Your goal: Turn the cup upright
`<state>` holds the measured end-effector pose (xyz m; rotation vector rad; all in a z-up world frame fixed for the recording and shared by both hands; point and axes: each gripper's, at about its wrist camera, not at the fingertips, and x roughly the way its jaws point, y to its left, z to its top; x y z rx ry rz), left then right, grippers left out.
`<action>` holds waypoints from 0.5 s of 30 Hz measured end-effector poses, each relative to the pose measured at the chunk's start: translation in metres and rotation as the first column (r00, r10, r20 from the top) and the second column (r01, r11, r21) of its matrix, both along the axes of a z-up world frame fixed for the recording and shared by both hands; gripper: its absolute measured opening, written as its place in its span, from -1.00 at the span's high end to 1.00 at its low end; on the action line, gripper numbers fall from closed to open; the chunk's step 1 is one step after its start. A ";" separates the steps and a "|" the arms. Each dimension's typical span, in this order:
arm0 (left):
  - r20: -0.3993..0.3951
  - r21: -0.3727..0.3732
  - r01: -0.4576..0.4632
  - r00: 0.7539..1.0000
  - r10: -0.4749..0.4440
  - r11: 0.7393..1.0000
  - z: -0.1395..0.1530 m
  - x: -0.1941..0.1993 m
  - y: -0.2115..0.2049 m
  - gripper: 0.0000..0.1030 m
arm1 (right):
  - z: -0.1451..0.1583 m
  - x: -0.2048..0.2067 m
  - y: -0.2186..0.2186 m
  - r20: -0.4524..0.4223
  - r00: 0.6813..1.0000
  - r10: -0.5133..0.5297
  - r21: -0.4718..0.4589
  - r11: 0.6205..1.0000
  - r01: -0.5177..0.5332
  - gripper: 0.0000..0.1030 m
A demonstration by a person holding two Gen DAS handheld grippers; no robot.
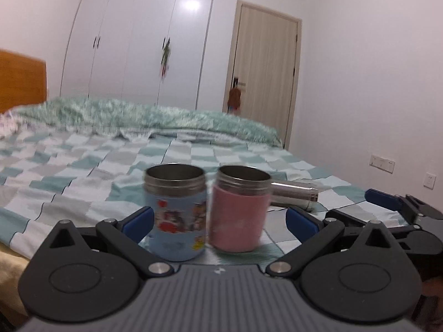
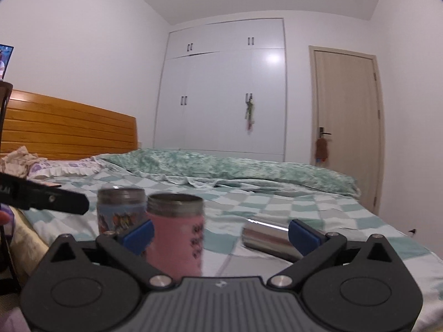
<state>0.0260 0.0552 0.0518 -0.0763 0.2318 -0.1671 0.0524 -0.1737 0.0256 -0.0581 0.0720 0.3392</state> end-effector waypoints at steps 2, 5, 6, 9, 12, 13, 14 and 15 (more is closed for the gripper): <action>0.033 0.029 -0.026 0.999 0.025 0.999 -0.010 -0.003 -0.015 -1.00 | -0.007 -0.006 -0.007 0.000 1.000 -0.014 -0.003 1.000 0.014 -1.00; 0.048 0.038 -0.049 0.998 0.047 0.998 -0.027 -0.002 -0.028 -1.00 | -0.015 -0.011 -0.017 0.001 0.999 -0.032 -0.001 0.999 0.032 -1.00; 0.056 0.045 -0.060 0.997 0.057 0.997 -0.032 -0.002 -0.031 -1.00 | -0.015 -0.013 -0.019 0.004 0.999 -0.036 0.003 0.999 0.036 -1.00; 0.051 0.071 -0.086 0.995 0.082 0.994 -0.041 0.001 -0.040 -1.00 | -0.016 -0.017 -0.027 0.012 0.999 -0.042 0.013 0.999 0.042 -1.00; 0.070 0.054 -0.080 0.995 0.076 0.995 -0.041 0.000 -0.039 -1.00 | -0.018 -0.018 -0.033 0.016 0.999 -0.049 0.021 0.999 0.049 -1.00; 0.066 0.056 -0.079 0.995 0.075 0.995 -0.042 0.001 -0.039 -1.00 | -0.018 -0.018 -0.034 0.016 0.999 -0.050 0.024 0.998 0.050 -1.00; 0.064 0.057 -0.080 0.995 0.076 0.995 -0.042 0.002 -0.039 -1.00 | -0.018 -0.018 -0.035 0.016 0.998 -0.052 0.027 0.998 0.052 -1.00; 0.066 0.057 -0.081 0.995 0.077 0.995 -0.041 0.002 -0.038 -1.00 | -0.019 -0.019 -0.035 0.016 0.998 -0.054 0.030 0.998 0.053 -1.00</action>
